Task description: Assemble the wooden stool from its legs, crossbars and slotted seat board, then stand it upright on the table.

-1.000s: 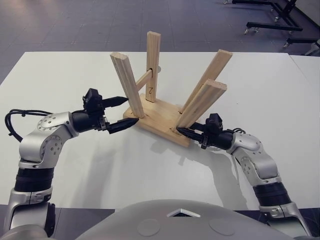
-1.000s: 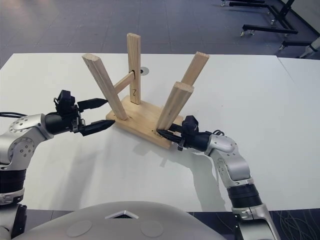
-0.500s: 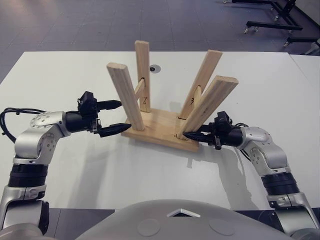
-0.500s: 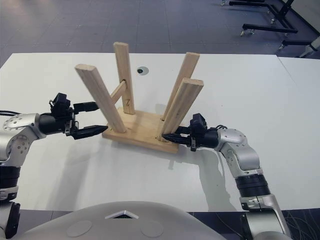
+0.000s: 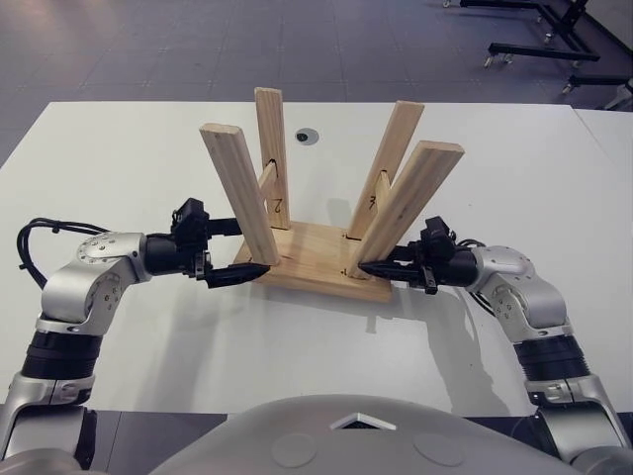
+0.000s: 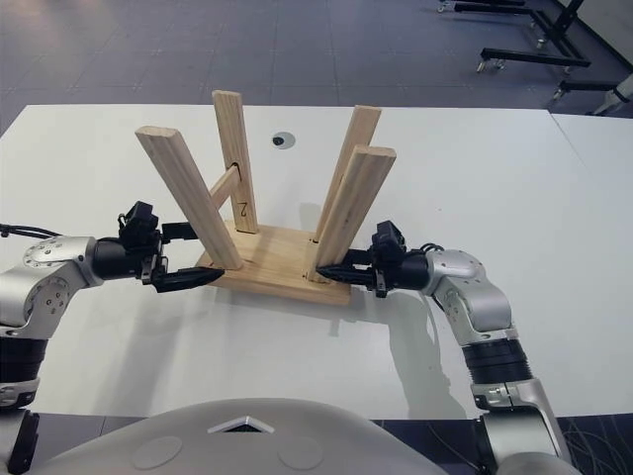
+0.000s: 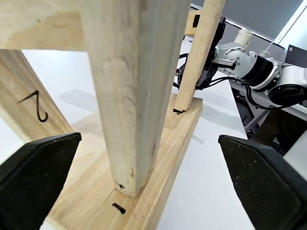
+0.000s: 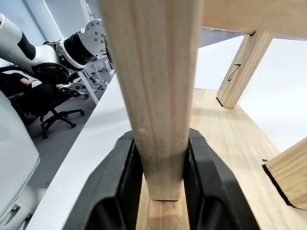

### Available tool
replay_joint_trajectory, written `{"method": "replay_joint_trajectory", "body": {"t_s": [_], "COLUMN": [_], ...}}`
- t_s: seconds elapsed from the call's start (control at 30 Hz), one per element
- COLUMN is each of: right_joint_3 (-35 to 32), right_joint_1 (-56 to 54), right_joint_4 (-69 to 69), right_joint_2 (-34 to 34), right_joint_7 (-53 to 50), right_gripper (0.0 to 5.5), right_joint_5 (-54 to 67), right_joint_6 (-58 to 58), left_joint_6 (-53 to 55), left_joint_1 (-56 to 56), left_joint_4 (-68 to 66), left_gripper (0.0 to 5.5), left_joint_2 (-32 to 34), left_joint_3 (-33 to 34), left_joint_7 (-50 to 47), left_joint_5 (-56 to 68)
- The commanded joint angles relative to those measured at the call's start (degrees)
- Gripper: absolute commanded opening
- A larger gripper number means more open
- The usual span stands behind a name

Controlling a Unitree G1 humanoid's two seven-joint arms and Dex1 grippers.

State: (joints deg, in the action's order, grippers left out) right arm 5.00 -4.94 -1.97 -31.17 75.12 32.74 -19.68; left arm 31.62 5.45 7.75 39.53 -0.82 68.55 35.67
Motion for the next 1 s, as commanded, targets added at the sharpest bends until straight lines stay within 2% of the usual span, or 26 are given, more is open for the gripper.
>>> {"method": "replay_joint_trajectory", "body": {"t_s": [0.03,0.2,0.4,0.53,0.8,1.0], "right_joint_3": [-0.57,-1.39,-3.22,-3.16,-4.5,-5.23], "right_joint_1": [-0.47,-0.62,-2.18,-1.19,-4.59,-5.77], "right_joint_4": [-3.31,-4.46,-5.4,-7.17,-9.45,-10.38], "right_joint_2": [-0.26,-2.4,-7.12,-9.48,-9.17,-9.45], "right_joint_7": [1.11,2.59,4.61,5.27,1.62,0.52], "right_gripper": [1.02,1.02,1.02,1.02,1.02,1.02], "right_joint_5": [2.44,4.25,10.5,12.8,17.96,20.53], "right_joint_6": [-1.24,-5.1,-17.12,-22.3,-31.34,-36.38], "left_joint_6": [2.02,5.5,14.54,21.06,24.12,26.57], "left_joint_1": [0.43,-3.2,-9.59,-8.72,-9.7,-7.44], "left_joint_4": [0.32,4.47,10.55,9.49,13.56,13.23], "left_gripper": [4.64,3.92,3.01,2.44,1.26,1.18], "left_joint_2": [-2.4,-0.16,6.83,7.14,6.17,4.93], "left_joint_3": [2.17,1.71,3.02,6.18,5.66,5.86], "left_joint_7": [-1.36,0.81,4.11,0.8,-4.51,-6.44], "left_joint_5": [3.67,6.42,12.43,17.73,19.3,22.62]}}
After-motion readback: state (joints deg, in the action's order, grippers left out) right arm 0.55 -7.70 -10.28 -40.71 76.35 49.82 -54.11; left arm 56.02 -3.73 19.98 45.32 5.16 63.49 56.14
